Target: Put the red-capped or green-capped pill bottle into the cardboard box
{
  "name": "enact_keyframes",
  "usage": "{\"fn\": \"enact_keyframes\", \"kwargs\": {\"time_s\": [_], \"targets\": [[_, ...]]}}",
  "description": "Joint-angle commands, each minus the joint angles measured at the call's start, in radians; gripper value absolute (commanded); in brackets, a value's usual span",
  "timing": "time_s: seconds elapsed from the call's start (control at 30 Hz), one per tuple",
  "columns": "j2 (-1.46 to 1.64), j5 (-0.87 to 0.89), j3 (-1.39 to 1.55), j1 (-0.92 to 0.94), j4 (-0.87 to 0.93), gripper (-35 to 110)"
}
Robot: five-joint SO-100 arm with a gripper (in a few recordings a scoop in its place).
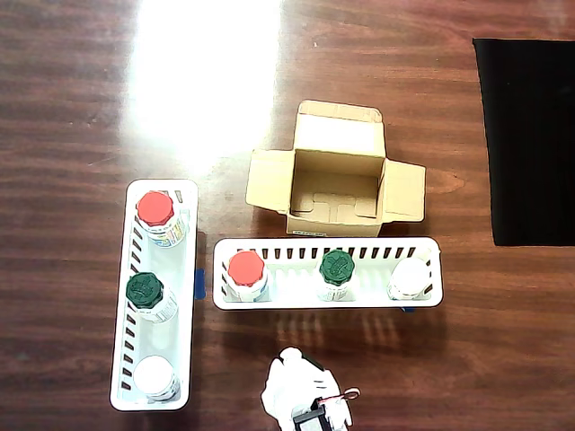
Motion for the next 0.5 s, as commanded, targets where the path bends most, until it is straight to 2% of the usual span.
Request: {"fn": "enact_keyframes", "kwargs": {"time_s": [0.0, 0.07, 0.1, 0.17, 0.23, 0.3, 0.4, 0.47], "targets": [[0.091, 0.164, 0.002, 0.064, -0.103, -1], [0.091, 0.448, 0.002, 0.06, -0.091, -1], [0.091, 0.517, 0.002, 0.064, -0.091, -1], [0.091, 0.514, 0.002, 0.106, -0.138, -1], [0.091, 0.425, 0.002, 0.143, -0.195, -1], [0.092, 0.535, 0.002, 0.176, -0.252, -1], [0.092, 0.58, 0.002, 0.264, -0.354, -1], [0.092, 0.67, 0.002, 0.308, -0.382, -1]]}}
